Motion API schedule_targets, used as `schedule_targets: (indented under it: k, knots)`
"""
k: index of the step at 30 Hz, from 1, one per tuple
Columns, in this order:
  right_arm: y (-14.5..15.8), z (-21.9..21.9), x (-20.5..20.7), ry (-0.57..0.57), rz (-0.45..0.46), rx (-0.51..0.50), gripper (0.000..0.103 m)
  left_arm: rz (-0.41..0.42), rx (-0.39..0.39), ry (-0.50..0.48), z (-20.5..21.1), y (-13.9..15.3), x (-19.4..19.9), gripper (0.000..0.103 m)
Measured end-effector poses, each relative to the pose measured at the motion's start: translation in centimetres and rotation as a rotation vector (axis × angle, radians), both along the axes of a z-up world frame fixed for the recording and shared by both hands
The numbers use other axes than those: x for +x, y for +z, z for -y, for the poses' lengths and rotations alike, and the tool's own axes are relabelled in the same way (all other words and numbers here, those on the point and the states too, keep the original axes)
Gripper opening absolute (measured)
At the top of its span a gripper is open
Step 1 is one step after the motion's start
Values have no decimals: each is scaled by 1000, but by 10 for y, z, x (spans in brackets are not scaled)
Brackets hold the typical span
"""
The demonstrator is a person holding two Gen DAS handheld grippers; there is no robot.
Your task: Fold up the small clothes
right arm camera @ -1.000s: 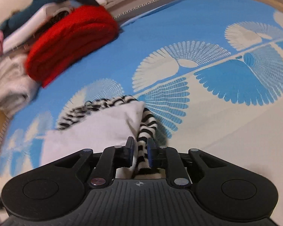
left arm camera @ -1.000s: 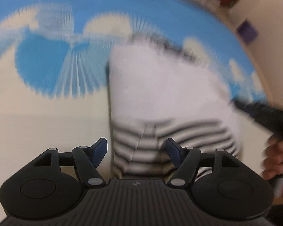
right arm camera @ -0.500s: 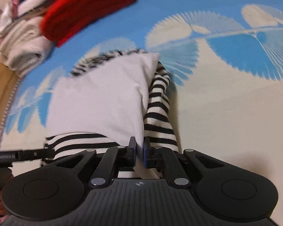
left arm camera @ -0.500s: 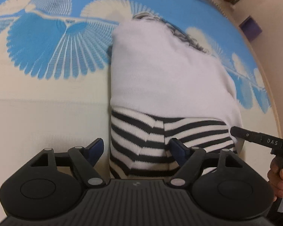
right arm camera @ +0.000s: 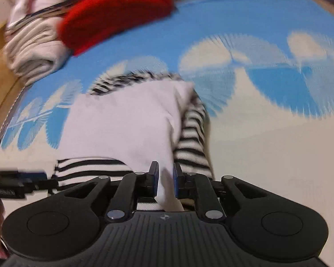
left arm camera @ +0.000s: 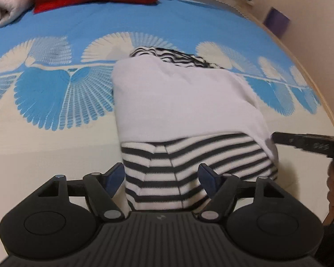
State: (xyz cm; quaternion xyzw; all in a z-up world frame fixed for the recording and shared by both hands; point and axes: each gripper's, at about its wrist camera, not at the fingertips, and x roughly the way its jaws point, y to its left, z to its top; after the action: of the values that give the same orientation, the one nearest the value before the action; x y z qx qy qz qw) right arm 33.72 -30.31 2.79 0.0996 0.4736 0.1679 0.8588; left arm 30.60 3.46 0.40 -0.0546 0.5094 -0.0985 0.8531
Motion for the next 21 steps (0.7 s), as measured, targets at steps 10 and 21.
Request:
schedule_targets:
  k: [10, 21]
  knots:
    - [27, -9, -44, -1, 142, -190, 44, 217, 172, 51, 24, 64, -55, 87]
    - [144, 23, -190, -115, 580, -72, 87, 544, 120, 106, 73, 143, -211, 95]
